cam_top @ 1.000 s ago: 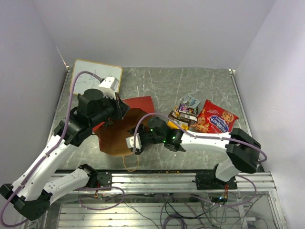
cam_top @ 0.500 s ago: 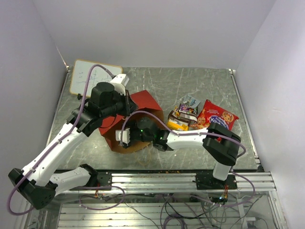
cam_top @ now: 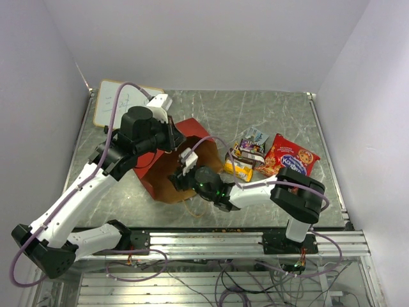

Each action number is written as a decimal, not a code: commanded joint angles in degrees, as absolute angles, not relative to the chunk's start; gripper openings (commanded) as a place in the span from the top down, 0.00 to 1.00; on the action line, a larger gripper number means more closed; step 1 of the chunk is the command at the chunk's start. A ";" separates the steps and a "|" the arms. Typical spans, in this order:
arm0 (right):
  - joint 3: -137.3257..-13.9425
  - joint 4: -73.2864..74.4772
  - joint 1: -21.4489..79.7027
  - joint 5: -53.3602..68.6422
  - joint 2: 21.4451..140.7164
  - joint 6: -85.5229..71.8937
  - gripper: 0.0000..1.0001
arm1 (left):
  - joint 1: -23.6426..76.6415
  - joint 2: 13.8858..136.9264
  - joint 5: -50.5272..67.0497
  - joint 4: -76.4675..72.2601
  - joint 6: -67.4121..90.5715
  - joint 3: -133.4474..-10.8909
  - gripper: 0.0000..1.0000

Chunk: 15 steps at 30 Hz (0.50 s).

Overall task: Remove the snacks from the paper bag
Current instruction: Take out the snack from the paper bag.

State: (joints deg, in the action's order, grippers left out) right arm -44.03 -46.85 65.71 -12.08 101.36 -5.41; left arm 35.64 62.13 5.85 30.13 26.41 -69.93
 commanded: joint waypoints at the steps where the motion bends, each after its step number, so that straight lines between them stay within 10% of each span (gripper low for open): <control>1: -51.93 -37.27 66.09 -24.02 103.68 -35.92 0.53 | 35.73 61.78 3.00 26.89 26.49 -72.92 0.93; 15: -62.91 -23.94 65.42 -23.38 113.18 -64.75 0.49 | 35.75 69.14 6.52 22.31 31.88 -76.16 0.93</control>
State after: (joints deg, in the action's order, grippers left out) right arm -59.68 -28.16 65.63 -22.02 111.28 -55.57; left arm 35.64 68.31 5.13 25.10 29.71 -73.52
